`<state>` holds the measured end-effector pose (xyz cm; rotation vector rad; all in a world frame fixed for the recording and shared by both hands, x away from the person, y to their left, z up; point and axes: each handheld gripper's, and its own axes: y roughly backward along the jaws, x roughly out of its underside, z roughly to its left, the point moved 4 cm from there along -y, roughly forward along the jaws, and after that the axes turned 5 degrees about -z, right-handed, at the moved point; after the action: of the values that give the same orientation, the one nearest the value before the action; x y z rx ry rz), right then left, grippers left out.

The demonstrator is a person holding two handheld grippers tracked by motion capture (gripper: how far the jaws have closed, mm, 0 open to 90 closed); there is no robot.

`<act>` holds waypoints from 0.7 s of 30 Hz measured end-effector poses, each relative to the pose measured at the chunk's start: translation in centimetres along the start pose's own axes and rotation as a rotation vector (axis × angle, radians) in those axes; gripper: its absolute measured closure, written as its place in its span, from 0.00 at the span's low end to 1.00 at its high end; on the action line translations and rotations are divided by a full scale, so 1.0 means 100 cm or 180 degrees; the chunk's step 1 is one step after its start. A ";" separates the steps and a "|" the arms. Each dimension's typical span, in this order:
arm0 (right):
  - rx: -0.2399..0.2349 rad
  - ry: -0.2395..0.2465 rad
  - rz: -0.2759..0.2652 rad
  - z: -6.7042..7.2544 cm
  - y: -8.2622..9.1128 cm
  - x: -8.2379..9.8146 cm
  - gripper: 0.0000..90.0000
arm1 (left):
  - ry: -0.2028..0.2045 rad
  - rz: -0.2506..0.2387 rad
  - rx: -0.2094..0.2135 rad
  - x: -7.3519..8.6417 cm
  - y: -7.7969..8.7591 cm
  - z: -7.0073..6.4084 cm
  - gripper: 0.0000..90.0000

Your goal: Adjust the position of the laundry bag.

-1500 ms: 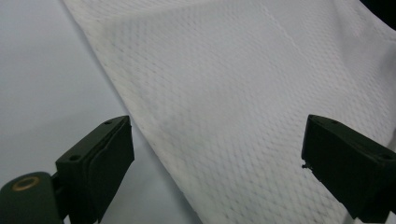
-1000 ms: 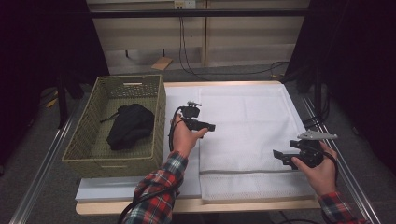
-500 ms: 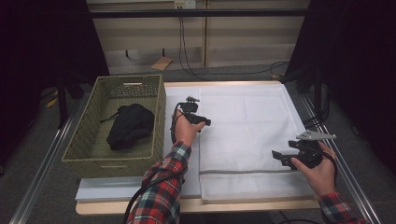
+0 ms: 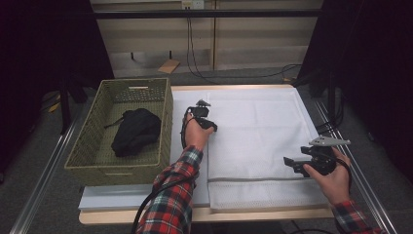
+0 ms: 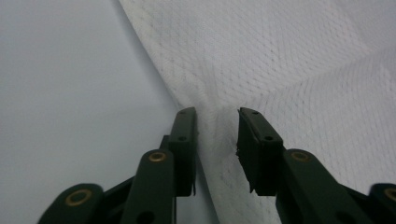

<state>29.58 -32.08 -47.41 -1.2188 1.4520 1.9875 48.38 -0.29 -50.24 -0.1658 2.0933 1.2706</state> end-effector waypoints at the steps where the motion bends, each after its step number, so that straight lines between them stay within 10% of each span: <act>1: -0.0003 -0.0008 0.0004 0.000 0.000 0.000 0.17 | 0.0049 -0.0008 -0.0023 -0.001 -0.001 0.001 0.78; 9: -0.0007 0.0002 0.0021 0.000 -0.001 0.000 0.17 | 0.0312 0.0012 0.0085 -0.007 -0.006 0.003 0.98; 21: -0.0041 0.0001 0.0034 0.002 -0.003 -0.001 0.17 | 0.0367 -0.0088 -0.0021 -0.022 0.009 0.016 1.00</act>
<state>29.75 -31.74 -47.49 -1.2195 1.4510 2.0066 50.42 0.98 -48.72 -0.2760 2.1764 1.2787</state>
